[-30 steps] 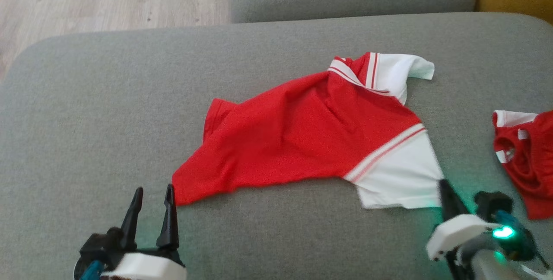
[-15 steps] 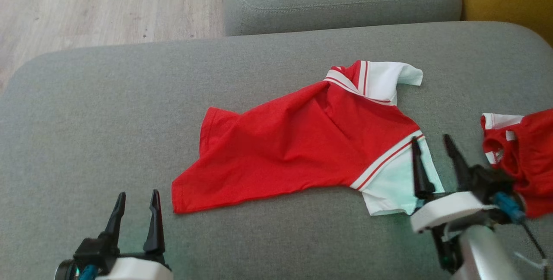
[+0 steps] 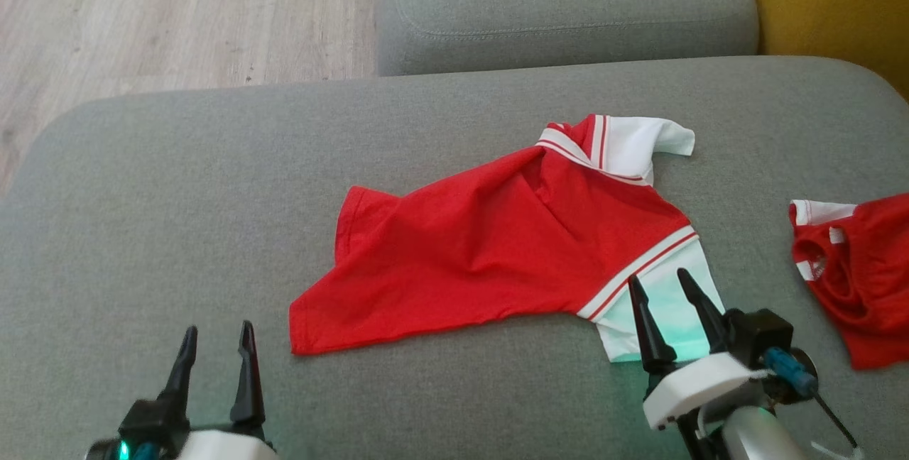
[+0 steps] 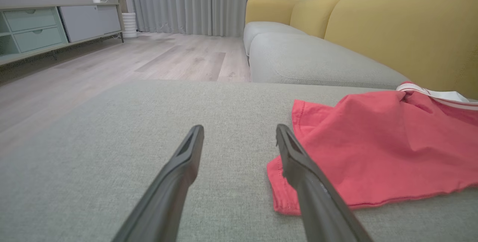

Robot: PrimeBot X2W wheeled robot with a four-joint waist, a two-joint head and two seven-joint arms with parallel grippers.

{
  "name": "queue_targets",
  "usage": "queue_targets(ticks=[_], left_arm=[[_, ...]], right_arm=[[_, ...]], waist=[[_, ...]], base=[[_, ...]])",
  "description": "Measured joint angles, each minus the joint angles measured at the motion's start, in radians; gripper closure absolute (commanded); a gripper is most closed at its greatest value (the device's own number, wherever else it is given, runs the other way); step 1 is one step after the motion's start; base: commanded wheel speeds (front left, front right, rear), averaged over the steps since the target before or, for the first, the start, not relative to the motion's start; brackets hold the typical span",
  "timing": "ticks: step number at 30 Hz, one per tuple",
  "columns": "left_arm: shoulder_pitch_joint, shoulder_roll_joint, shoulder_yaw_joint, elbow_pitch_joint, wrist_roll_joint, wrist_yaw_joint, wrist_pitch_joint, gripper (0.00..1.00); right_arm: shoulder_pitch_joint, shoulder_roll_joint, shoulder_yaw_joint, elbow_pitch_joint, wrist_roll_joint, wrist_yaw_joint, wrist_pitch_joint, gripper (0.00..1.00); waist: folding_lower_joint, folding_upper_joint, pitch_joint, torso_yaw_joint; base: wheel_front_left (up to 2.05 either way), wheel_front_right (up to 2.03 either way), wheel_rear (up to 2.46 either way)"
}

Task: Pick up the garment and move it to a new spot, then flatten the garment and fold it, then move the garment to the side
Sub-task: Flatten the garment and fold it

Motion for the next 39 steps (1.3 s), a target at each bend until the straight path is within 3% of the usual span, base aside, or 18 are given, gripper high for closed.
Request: queue_targets(ticks=[5, 20, 39], left_arm=[[0.015, 0.000, -0.013, 0.025, -0.059, -0.002, 0.000, 0.00], [-0.080, -0.001, -0.232, 0.246, -0.352, -0.028, 0.000, 0.00], [-0.165, -0.001, -0.244, 0.272, -0.509, -0.028, -0.018, 0.00]], right_arm=[[0.011, 0.000, 0.002, 0.008, 0.000, 0.000, 0.000, 0.00], [-0.014, 0.000, -0.025, 0.011, -0.020, 0.000, 0.000, 0.00], [-0.058, 0.000, -0.032, -0.010, -0.019, 0.000, 0.000, 0.00]], waist=[[0.0000, 0.0000, 0.003, -0.005], [0.0002, 0.0000, 0.114, -0.071], [0.0000, 0.0000, 0.191, -0.108]], base=[[0.00, 0.00, 0.00], [0.00, 0.00, 0.00], [0.00, 0.00, 0.00]])
